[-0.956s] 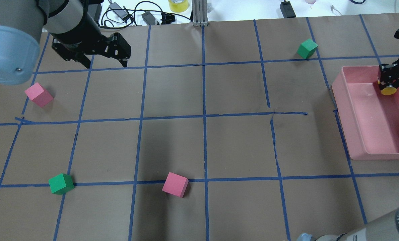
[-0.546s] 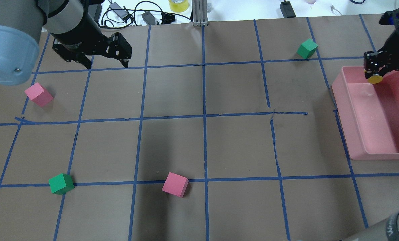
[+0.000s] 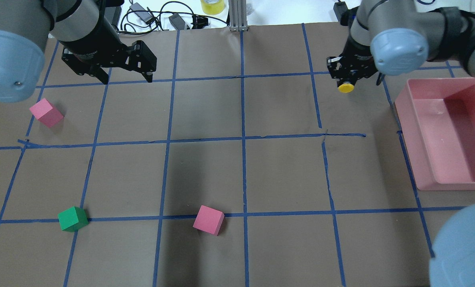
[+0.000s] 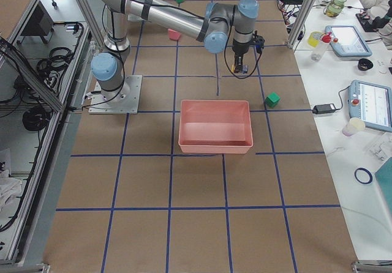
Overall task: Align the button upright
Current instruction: 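Lift the button out of the bin and carry it to the table center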
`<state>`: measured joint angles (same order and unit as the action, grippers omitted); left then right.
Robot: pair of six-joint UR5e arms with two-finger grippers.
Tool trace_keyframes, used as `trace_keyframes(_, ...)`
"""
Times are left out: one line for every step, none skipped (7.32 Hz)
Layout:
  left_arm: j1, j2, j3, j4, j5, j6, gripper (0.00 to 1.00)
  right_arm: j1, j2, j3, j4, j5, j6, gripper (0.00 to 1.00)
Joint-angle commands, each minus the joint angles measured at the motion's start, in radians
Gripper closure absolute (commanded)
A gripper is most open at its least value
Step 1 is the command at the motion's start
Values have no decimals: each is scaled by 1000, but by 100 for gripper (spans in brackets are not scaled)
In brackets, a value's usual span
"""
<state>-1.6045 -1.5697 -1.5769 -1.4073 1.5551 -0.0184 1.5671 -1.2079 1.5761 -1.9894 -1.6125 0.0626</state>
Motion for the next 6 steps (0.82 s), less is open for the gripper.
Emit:
trace_keyframes(0, 0, 0, -1, -1, 0, 0, 152, 85, -2, -133, 12, 141, 100)
trace_keyframes(0, 0, 0, -1, -1, 0, 0, 174, 103, -19, -143, 69, 175, 100)
trace_keyframes(0, 0, 0, -1, 2, 0, 0, 207, 141, -48, -143, 78, 172, 100)
trace_keyframes(0, 0, 0, -1, 2, 0, 0, 250, 189, -94, -144, 79, 174, 100)
trace_keyframes(0, 0, 0, -1, 2, 0, 0, 290, 232, -137, -144, 79, 175, 100)
trace_keyframes(0, 0, 0, -1, 3, 0, 0, 307, 261, -152, -146, 77, 174, 100)
